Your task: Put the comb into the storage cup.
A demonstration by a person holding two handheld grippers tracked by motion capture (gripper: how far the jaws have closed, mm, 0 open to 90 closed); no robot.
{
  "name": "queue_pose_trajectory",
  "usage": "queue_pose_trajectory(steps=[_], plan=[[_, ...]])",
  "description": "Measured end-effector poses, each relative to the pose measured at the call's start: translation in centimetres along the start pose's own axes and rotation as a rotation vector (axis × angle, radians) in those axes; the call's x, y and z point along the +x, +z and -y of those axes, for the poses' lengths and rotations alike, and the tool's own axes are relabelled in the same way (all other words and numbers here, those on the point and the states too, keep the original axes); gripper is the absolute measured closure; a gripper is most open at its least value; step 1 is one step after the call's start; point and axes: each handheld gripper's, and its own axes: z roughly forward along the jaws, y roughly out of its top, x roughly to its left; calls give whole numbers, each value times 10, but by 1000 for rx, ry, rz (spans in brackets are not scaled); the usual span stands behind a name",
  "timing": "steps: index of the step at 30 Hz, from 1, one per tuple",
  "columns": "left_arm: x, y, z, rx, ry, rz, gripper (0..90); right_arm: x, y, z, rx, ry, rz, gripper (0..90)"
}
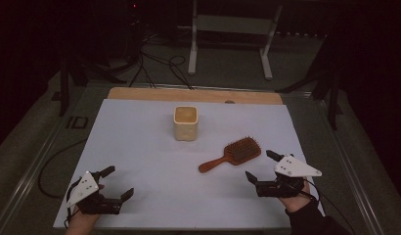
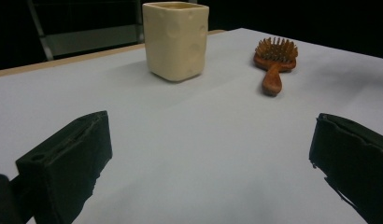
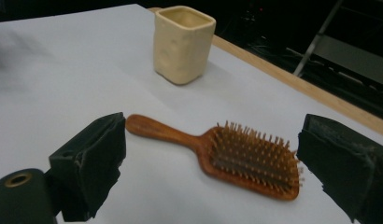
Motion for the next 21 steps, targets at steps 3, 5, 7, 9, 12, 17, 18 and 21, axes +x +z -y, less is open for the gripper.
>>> queue_pose_trajectory(steps=[3, 5, 7, 9, 12, 17, 18, 21], plan=[[0, 0, 0, 2, 0, 0, 0, -1, 2, -8, -4, -11, -9, 80], [0, 0, 0, 1, 0, -1, 0, -1, 5, -12, -4, -15, -16, 81], [0, 0, 0, 3, -1, -1, 0, -1, 7, -15, -6, -17, -21, 80], [0, 0, 0, 1, -3, 0, 0, -2, 10, -17, -1, -21, -24, 81], [0, 0, 0, 3, -2, 0, 0, -3, 15, -21, -1, -23, -31, 81], [0, 0, 0, 4, -1, -1, 0, -3, 26, -28, -8, -17, -50, 82], [0, 0, 0, 5, 0, -1, 0, -2, 29, -28, -10, -16, -51, 82], [0, 0, 0, 5, -1, 1, 0, 0, 34, -30, -9, -23, -58, 82]])
